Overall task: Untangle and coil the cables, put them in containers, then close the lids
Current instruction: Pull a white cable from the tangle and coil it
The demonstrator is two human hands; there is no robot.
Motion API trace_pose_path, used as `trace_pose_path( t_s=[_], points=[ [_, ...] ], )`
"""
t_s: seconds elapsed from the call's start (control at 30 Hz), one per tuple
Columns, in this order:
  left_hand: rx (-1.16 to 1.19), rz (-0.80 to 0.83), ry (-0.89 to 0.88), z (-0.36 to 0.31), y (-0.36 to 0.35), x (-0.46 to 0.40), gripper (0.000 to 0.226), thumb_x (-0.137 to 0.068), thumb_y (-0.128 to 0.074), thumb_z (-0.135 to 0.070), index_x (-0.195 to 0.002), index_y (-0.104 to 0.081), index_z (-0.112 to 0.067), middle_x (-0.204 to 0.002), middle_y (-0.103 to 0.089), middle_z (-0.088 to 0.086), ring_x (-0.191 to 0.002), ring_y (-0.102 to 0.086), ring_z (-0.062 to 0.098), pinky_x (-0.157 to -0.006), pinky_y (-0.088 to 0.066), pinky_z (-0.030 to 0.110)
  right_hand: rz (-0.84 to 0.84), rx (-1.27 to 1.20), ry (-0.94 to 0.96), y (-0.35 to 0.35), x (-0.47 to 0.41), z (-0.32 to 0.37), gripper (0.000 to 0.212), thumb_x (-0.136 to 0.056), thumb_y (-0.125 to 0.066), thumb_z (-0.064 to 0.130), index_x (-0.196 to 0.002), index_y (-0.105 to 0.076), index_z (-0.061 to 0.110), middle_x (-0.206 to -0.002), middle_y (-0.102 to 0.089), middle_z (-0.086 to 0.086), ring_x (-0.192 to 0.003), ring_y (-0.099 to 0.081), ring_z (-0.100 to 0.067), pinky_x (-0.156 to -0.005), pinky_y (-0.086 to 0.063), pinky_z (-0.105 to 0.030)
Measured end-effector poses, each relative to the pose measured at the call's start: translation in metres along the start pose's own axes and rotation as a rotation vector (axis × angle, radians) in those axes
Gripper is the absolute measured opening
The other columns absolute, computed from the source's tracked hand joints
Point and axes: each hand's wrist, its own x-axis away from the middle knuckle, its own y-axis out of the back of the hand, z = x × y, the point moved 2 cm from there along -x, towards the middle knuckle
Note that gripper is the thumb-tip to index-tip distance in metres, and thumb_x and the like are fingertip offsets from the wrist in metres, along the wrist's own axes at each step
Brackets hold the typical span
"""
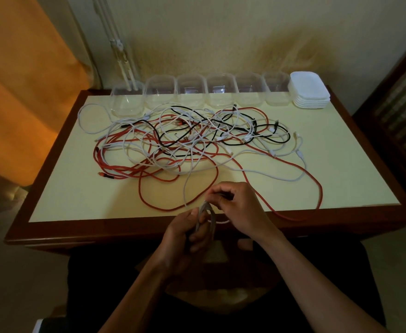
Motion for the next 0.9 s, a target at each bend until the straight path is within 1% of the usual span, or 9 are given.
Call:
trace_pose_path(
  t_s=[0.13, 0.27, 0.33, 0.4, 0.47, 0.57, 0.67, 0.77, 0.9],
  points=[
    [0.32, 0.025, -0.055, -0.013, -0.008, 0.0, 0.024, -0.096, -0.041, -0.025, -0.078, -0.051, -0.013, -0.053, -0.028, -0.005, -0.043, -0.02, 0.009, -0.044, -0.022, 0.024, -0.007, -0.012, -0.018, -0.007, 0.011, -0.011, 0.016, -0.097, -0.06, 0.015, -0.101, -0.076, 0.014, -0.088, -0.075, 0.004, -0.081, -0.069, -0.004, -0.073, -0.056, -0.021],
    [0.388, -0.191, -0.157, -0.031, -0.018, -0.006, 0.028, -0.101, -0.034, -0.027, -0.08, -0.047, -0.015, -0.058, -0.028, -0.005, -0.047, -0.026, 0.008, -0.05, -0.03, 0.022, 0.107, -0.019, -0.078, -0.019, 0.025, -0.009, 0.024, -0.102, -0.053, 0.021, -0.086, -0.07, 0.027, -0.055, -0.063, 0.007, -0.048, -0.058, -0.004, -0.053, -0.045, -0.015],
    [0.307, -0.294, -0.211, -0.032, -0.02, -0.01, 0.027, -0.103, -0.031, -0.024, -0.081, -0.045, -0.015, -0.061, -0.031, -0.003, -0.051, -0.029, 0.01, -0.053, -0.034, 0.024, 0.164, 0.029, -0.054, -0.023, 0.026, -0.005, 0.03, -0.102, -0.053, 0.023, -0.076, -0.062, 0.035, -0.052, -0.06, 0.01, -0.049, -0.058, -0.003, -0.054, -0.043, -0.014],
    [0.168, -0.396, -0.291, -0.035, -0.014, -0.011, 0.03, -0.106, -0.026, -0.021, -0.082, -0.043, -0.013, -0.064, -0.033, 0.0, -0.054, -0.032, 0.012, -0.054, -0.036, 0.025, 0.248, 0.098, -0.065, -0.023, 0.028, -0.005, 0.024, -0.101, -0.054, 0.027, -0.08, -0.066, 0.032, -0.057, -0.061, 0.009, -0.055, -0.06, -0.003, -0.057, -0.046, -0.017],
    [-0.084, -0.539, -0.429, -0.044, -0.001, -0.009, 0.033, -0.107, -0.024, -0.019, -0.081, -0.043, -0.011, -0.064, -0.038, 0.0, -0.056, -0.036, 0.014, -0.055, -0.037, 0.025, 0.343, 0.116, -0.132, -0.02, 0.032, -0.006, 0.019, -0.1, -0.055, 0.029, -0.098, -0.071, 0.02, -0.065, -0.065, 0.007, -0.06, -0.062, -0.002, -0.063, -0.05, -0.016],
    [-0.524, -0.701, -0.591, -0.053, 0.013, -0.005, 0.034, -0.107, -0.025, -0.02, -0.083, -0.044, -0.006, -0.064, -0.048, 0.0, -0.057, -0.044, 0.018, -0.054, -0.041, 0.025, 0.351, 0.126, -0.123, -0.011, 0.037, -0.003, 0.02, -0.097, -0.061, 0.028, -0.102, -0.075, 0.014, -0.083, -0.073, 0.002, -0.076, -0.067, -0.004, -0.071, -0.053, -0.017],
    [-0.888, -0.631, -0.574, -0.043, 0.013, -0.006, 0.024, -0.106, -0.031, -0.019, -0.089, -0.045, -0.01, -0.069, -0.056, 0.005, -0.059, -0.053, 0.017, -0.053, -0.047, 0.025, 0.378, 0.073, -0.03, -0.009, 0.037, 0.015, 0.018, -0.095, -0.063, 0.026, -0.1, -0.075, 0.013, -0.084, -0.073, -0.002, -0.078, -0.068, -0.015, -0.071, -0.057, -0.033],
    [-1.071, -0.54, -0.513, -0.034, 0.015, -0.007, 0.016, -0.103, -0.038, -0.012, -0.088, -0.045, -0.012, -0.068, -0.057, 0.001, -0.055, -0.055, 0.013, -0.048, -0.047, 0.033, 0.375, 0.024, 0.094, -0.005, 0.039, 0.032, 0.018, -0.095, -0.064, 0.022, -0.102, -0.075, 0.01, -0.082, -0.073, -0.005, -0.074, -0.066, -0.017, -0.065, -0.052, -0.034],
    [-0.965, -0.353, -0.28, -0.032, 0.021, -0.008, 0.023, -0.103, -0.04, -0.02, -0.087, -0.053, -0.01, -0.065, -0.058, 0.001, -0.056, -0.056, 0.014, -0.052, -0.046, 0.032, 0.126, -0.069, 0.094, 0.016, 0.029, 0.023, 0.009, -0.091, -0.069, 0.016, -0.094, -0.077, 0.015, -0.081, -0.074, 0.01, -0.08, -0.069, -0.007, -0.069, -0.054, -0.023]
  ],
)
